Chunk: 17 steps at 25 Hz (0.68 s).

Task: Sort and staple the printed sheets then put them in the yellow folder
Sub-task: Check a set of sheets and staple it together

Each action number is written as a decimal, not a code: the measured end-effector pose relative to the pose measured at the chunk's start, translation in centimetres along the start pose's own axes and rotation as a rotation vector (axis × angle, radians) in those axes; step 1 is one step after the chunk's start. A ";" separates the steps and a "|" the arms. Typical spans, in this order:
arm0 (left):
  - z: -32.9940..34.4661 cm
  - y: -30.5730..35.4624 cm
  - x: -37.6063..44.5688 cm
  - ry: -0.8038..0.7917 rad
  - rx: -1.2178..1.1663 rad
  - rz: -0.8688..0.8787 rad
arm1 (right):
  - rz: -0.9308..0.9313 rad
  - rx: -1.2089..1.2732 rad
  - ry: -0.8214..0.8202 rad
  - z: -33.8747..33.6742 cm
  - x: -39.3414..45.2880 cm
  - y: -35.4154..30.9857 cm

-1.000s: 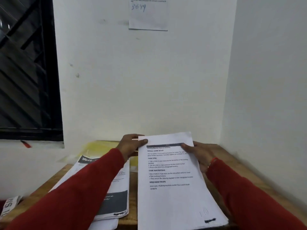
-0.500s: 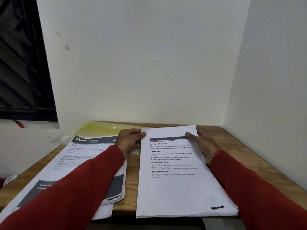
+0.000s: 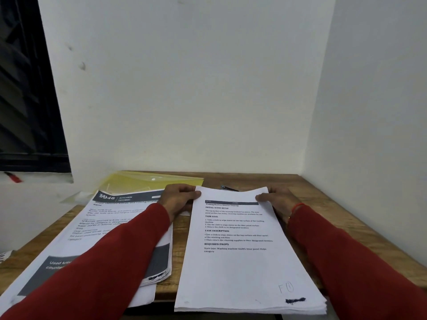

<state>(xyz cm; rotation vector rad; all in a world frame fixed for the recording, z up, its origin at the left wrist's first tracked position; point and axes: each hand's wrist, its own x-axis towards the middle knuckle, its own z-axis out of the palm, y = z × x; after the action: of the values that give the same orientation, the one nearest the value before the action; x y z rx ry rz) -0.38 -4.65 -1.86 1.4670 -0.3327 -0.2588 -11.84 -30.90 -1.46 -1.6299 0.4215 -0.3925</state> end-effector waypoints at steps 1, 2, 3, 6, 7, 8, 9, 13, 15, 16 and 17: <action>0.0 -0.1 0.1 0.011 0.014 0.001 | 0.024 -0.040 -0.016 -0.1 0.2 -0.4; 0.0 -0.1 0.0 0.029 0.031 0.002 | 0.027 -0.142 -0.012 -0.1 0.7 -0.9; 0.0 -0.1 0.1 0.045 0.046 0.006 | 0.003 -0.316 0.014 0.0 1.4 -1.5; 0.0 -0.2 0.3 0.065 0.097 0.023 | -0.155 -0.657 0.138 1.7 3.4 -4.2; 0.0 -0.3 0.3 0.069 0.113 0.030 | -0.193 -0.685 0.152 2.8 3.9 -4.7; 0.0 -0.3 0.4 0.072 0.124 0.035 | -0.211 -0.708 0.146 4.0 4.6 -4.7; 0.0 -0.4 0.4 0.072 0.125 0.037 | -0.226 -0.757 0.121 5.1 5.1 -4.3; 0.2 -0.4 0.3 0.080 0.135 0.033 | -0.184 -1.100 0.049 7.1 6.2 -0.5; 0.2 -0.2 0.4 0.089 0.141 0.044 | -0.205 -1.114 0.027 6.7 6.7 0.1; 0.2 -0.3 0.4 0.091 0.142 0.051 | -0.226 -1.049 0.014 6.4 7.1 0.4; 0.3 -0.3 0.4 0.091 0.134 0.060 | -0.262 -0.958 0.021 6.3 7.3 0.7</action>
<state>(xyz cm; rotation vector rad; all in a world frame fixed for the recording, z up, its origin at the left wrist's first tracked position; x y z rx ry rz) -0.16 -5.10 -2.12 1.5922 -0.3244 -0.1228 -2.48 -29.09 -2.72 -2.6319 0.4397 -0.4305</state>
